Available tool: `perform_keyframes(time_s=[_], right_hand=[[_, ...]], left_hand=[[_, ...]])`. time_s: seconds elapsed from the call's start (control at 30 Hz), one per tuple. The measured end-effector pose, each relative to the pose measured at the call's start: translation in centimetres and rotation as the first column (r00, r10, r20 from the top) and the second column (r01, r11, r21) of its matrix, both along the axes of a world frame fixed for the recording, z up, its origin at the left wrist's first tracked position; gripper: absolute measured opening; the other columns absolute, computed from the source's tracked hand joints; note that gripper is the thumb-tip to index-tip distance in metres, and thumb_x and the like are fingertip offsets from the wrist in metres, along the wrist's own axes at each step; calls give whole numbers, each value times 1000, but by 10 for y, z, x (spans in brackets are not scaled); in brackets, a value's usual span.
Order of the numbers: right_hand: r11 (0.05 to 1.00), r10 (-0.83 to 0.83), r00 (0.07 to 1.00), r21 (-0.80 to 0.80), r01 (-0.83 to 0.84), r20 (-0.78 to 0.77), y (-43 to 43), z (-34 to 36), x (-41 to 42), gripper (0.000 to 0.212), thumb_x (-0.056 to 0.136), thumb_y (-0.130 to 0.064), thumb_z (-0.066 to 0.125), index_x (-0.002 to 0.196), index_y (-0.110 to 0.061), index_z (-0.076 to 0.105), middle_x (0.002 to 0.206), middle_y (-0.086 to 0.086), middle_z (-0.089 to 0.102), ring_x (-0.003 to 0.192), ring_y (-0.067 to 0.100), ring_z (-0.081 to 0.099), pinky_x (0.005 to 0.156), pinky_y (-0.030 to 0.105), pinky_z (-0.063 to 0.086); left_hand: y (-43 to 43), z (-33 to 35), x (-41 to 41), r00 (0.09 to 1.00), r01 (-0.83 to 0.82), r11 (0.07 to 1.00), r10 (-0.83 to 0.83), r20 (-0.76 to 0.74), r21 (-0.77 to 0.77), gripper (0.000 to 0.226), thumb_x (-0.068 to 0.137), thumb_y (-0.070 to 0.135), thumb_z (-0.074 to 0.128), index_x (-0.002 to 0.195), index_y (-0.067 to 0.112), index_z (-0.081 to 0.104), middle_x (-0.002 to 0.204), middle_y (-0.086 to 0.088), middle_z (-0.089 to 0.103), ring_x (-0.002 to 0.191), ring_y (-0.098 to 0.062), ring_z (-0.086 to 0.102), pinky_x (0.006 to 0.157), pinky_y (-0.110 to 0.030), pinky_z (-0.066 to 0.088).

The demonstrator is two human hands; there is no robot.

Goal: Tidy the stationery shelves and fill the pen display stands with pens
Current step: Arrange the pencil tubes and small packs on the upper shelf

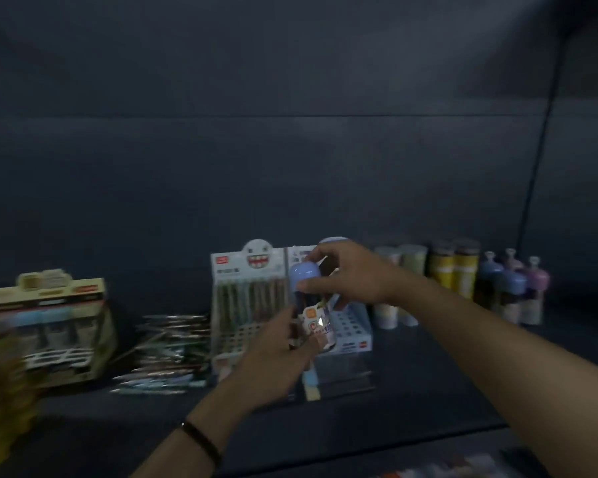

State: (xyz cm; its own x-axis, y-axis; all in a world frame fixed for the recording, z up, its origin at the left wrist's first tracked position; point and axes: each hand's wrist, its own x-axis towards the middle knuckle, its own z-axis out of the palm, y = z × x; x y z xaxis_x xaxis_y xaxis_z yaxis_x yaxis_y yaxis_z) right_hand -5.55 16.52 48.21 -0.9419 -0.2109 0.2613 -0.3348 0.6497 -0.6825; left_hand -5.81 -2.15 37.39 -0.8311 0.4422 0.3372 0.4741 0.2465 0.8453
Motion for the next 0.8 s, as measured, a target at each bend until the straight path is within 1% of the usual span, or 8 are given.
perform_keyframes(time_s=[0.13, 0.23, 0.3, 0.37, 0.47, 0.57, 0.67, 0.8], right_hand=[[991, -116, 991, 64, 120, -61, 79, 3, 22, 35, 90, -30, 83, 117, -13, 68, 100, 6, 75, 84, 21, 76, 69, 44, 66], [971, -222, 972, 69, 227, -81, 136, -2, 41, 32, 92, -28, 80, 117, -12, 69, 98, 4, 75, 81, 14, 75, 65, 33, 64], [950, -297, 949, 71, 305, -106, 175, -10, 49, 28, 91, -29, 80, 112, -15, 70, 95, 1, 75, 81, 11, 75, 66, 33, 63], [927, -360, 924, 65, 371, -132, 214, -20, 53, 29, 87, -30, 81, 111, -17, 70, 94, 0, 75, 83, 16, 75, 70, 42, 64], [873, -451, 875, 115, 473, -173, 268, -32, 61, 26, 85, -37, 83, 105, -24, 71, 91, -11, 72, 84, 5, 70, 76, 35, 59], [833, -514, 844, 143, 534, -156, 314, -45, 68, 24, 88, -41, 81, 105, -31, 68, 94, -14, 69, 87, 1, 66, 76, 26, 50], [786, -575, 807, 183, 591, -136, 347, -64, 68, 37, 86, -42, 82, 116, -26, 69, 104, -7, 71, 97, 12, 69, 79, 25, 49], [771, -613, 784, 143, 620, -96, 372, -94, 66, 42, 88, -44, 79, 124, -27, 64, 110, -3, 71, 95, 13, 69, 74, 21, 53]], left_hand=[[79, 2, -1, 996, 94, 995, -94, 0, -12, 30, 99, 37, 71, 126, 41, 59, 111, 12, 74, 83, -10, 73, 79, -38, 61], [139, -2, 4, 986, 168, 986, -168, -3, -8, 32, 98, 40, 71, 127, 41, 58, 117, 18, 73, 99, 3, 70, 89, -31, 59], [175, -7, 7, 980, 197, 976, -197, 6, -92, 40, 98, 44, 70, 133, 44, 51, 125, 20, 68, 107, 7, 65, 98, -29, 55], [207, -15, 8, 967, 254, 945, -251, 41, -208, 60, 97, 47, 69, 147, 41, 36, 140, 20, 57, 121, 3, 59, 107, -31, 51], [249, -32, 8, 960, 280, 872, -254, 119, -402, 91, 96, 54, 67, 163, 36, 8, 161, 6, 37, 146, -14, 42, 118, -34, 38], [286, -43, 10, 953, 288, 778, -289, 88, -559, 90, 99, 55, 60, 166, 31, 4, 173, 3, 18, 156, -22, 25, 127, -45, 26], [318, -54, 11, 936, 270, 687, -352, 17, -675, 86, 100, 62, 52, 166, 29, 8, 173, 2, 15, 158, -28, 16, 128, -50, 17], [353, -67, 10, 930, 188, 610, -364, -61, -770, 78, 96, 75, 38, 163, 47, 7, 176, 7, -3, 161, -30, -6, 127, -58, 0]])
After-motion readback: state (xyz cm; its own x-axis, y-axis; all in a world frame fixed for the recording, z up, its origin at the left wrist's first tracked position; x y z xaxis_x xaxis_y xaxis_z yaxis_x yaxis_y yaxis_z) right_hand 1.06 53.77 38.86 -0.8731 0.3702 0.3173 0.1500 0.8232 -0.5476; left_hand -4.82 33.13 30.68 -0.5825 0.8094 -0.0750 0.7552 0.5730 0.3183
